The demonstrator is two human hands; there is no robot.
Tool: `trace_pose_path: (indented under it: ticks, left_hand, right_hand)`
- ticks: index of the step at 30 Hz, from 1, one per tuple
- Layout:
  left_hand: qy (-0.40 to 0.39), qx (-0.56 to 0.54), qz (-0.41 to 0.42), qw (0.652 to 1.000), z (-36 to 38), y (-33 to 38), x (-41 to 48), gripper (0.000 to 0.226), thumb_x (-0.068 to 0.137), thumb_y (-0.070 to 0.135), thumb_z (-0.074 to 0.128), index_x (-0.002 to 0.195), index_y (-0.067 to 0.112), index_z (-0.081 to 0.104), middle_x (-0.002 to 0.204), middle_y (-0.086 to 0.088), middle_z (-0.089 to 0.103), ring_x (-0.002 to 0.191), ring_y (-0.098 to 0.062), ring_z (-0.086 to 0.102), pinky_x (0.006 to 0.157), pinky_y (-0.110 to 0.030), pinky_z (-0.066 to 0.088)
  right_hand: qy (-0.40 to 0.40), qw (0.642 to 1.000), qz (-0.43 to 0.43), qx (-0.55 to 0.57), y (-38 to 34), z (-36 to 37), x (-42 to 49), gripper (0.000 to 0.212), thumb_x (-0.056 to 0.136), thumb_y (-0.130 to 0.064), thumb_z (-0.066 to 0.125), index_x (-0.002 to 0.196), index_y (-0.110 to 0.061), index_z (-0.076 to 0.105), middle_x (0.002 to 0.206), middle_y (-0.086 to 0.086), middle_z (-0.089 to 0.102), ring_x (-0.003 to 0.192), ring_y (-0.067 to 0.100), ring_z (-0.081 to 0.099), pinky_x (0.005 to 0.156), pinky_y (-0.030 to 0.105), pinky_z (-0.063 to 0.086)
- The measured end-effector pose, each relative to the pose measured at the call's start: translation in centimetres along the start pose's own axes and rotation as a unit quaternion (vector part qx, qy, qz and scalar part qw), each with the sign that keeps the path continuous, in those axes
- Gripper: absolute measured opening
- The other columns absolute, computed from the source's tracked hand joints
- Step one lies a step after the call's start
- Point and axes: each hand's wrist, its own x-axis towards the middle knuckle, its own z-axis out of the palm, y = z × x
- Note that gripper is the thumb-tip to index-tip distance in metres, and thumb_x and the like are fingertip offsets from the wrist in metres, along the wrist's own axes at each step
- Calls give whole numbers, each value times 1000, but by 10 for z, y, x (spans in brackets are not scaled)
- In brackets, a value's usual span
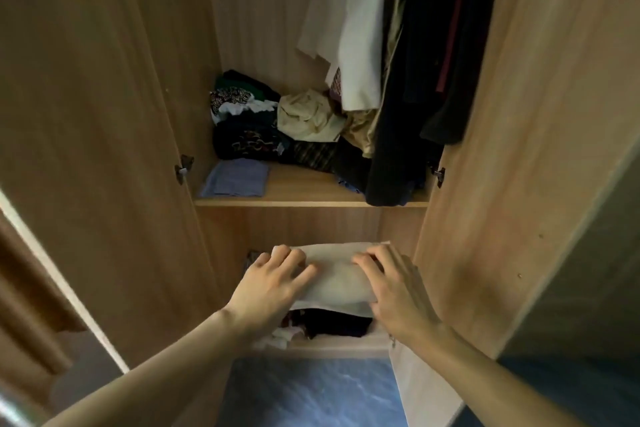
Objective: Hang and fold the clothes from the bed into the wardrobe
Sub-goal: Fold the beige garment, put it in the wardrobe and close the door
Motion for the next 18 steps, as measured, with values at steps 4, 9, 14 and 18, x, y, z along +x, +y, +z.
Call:
trace_pose_path:
  ticks: [4, 9, 14, 18]
  left_hand:
    - [31, 20, -22, 999, 16, -50, 58, 57, 65, 26, 76, 117, 19, 52, 108, -6, 52, 89, -30, 55, 63, -38, 47]
    - [72, 42, -77, 994, 28, -115, 101, 51, 65, 11, 74, 111, 16, 53, 106, -7, 48, 88, -32, 48, 62, -40, 42]
    - [92, 33, -100, 990, 65, -168, 111, 54, 67, 7, 74, 114, 20, 52, 106, -3, 48, 89, -27, 48, 61, -36, 38]
    - [76, 0, -104, 992, 95, -202, 120, 59, 61, 1, 77, 112, 18, 54, 103, -5, 52, 87, -29, 52, 59, -37, 44]
  right_hand:
    - [26, 999, -24, 10, 39, 8, 77, 69, 68, -1, 74, 132, -16, 54, 125, 6, 49, 113, 28, 52, 79, 45, 52]
    - [92, 993, -74, 10, 52, 11, 171, 69, 55, 1, 74, 120, -16, 57, 115, 5, 51, 106, 30, 53, 73, 41, 50]
    - [78, 993, -87, 25, 56, 46, 232, 72, 53, -4, 77, 119, -21, 51, 115, 1, 48, 105, 27, 53, 72, 41, 51]
    - [55, 995, -83, 1, 54, 74, 274, 67, 57, -5, 76, 118, -21, 52, 112, 3, 50, 101, 28, 54, 70, 42, 51]
